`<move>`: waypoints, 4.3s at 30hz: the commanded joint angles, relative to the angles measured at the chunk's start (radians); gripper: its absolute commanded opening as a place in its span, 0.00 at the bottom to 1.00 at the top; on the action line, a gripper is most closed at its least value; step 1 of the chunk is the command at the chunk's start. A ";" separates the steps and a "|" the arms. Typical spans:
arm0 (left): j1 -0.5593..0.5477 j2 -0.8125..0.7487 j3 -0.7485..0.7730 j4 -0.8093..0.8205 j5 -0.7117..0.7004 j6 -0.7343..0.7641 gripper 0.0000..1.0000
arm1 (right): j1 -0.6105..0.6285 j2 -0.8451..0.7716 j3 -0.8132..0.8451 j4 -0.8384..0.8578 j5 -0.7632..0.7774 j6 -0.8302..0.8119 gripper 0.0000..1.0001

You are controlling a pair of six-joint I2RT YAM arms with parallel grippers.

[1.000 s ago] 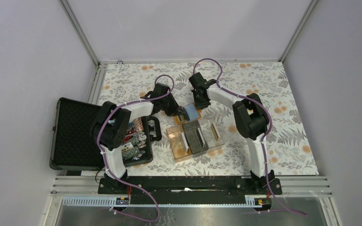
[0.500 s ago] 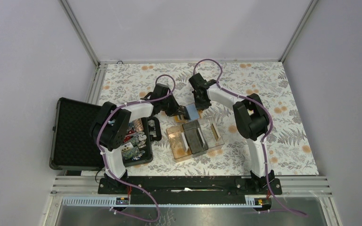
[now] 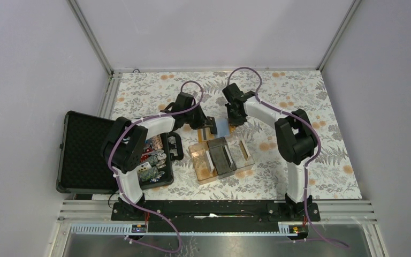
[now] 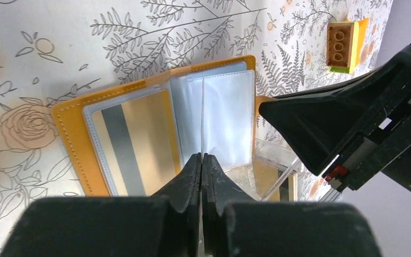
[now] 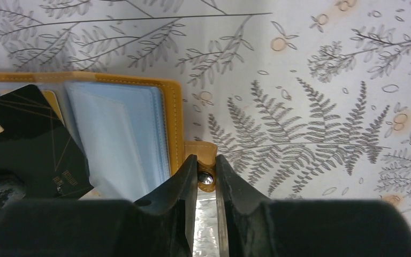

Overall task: Put the credit cards into the card holder
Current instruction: Move the card holder to the center of the board.

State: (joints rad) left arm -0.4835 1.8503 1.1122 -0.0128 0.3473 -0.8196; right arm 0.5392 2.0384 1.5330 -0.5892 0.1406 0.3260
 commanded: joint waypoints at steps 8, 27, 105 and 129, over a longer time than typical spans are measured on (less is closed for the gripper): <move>-0.018 -0.044 0.065 0.030 -0.004 0.054 0.00 | -0.087 -0.090 -0.078 0.039 0.048 0.017 0.00; -0.036 -0.005 0.249 -0.109 0.065 0.063 0.00 | -0.221 -0.026 -0.044 0.051 0.091 -0.006 0.00; -0.250 0.649 1.022 -0.434 0.043 0.041 0.00 | -0.478 -0.151 -0.287 0.136 -0.114 -0.046 0.00; -0.232 0.603 0.979 -0.467 -0.018 0.092 0.00 | -0.478 -0.153 -0.288 0.137 -0.098 -0.047 0.00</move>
State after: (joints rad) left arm -0.7223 2.4809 2.1006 -0.4755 0.3859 -0.7620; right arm 0.0643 1.9057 1.2469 -0.4572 0.0586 0.2855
